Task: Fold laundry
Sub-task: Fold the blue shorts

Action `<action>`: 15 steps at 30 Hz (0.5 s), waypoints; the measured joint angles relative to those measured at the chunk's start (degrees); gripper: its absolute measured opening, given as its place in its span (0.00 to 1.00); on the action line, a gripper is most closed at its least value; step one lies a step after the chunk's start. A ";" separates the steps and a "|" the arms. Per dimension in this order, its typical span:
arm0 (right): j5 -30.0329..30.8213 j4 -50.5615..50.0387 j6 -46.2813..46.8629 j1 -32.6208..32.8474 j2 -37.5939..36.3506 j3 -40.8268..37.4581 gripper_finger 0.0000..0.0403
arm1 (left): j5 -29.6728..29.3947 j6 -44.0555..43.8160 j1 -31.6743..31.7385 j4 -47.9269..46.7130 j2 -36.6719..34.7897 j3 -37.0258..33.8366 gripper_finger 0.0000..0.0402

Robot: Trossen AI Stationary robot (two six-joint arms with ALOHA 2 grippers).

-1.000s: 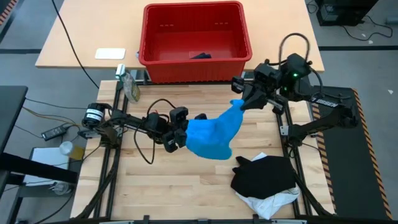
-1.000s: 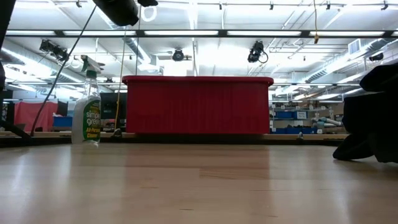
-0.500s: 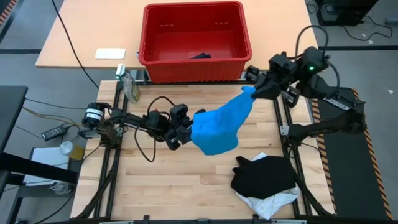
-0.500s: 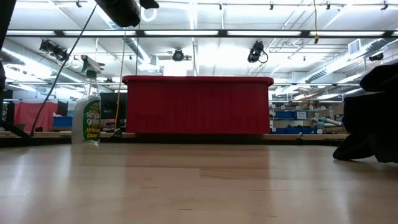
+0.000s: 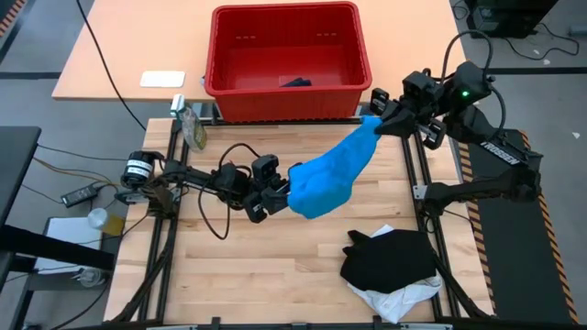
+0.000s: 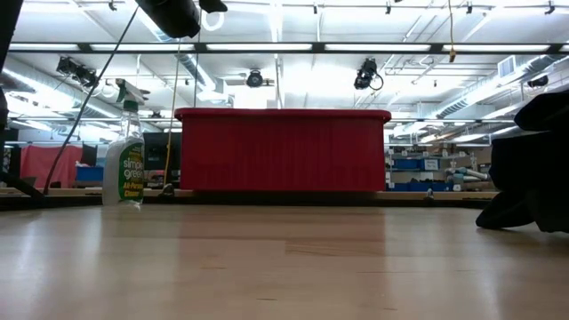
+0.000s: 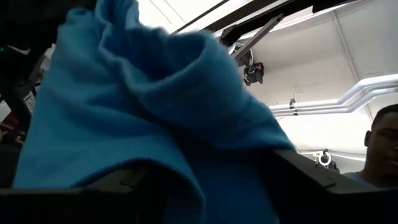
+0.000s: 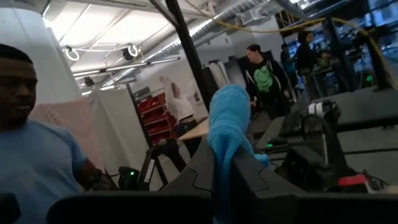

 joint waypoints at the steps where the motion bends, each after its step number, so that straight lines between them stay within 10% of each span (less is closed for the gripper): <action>1: -0.22 -0.01 0.29 -0.45 -0.16 0.00 0.06 | 0.01 -0.02 0.00 -0.09 0.00 0.00 0.60; 15: -4.90 -0.14 3.24 -5.56 -2.08 0.00 0.06 | -0.33 0.00 0.00 -0.01 0.00 -0.02 0.60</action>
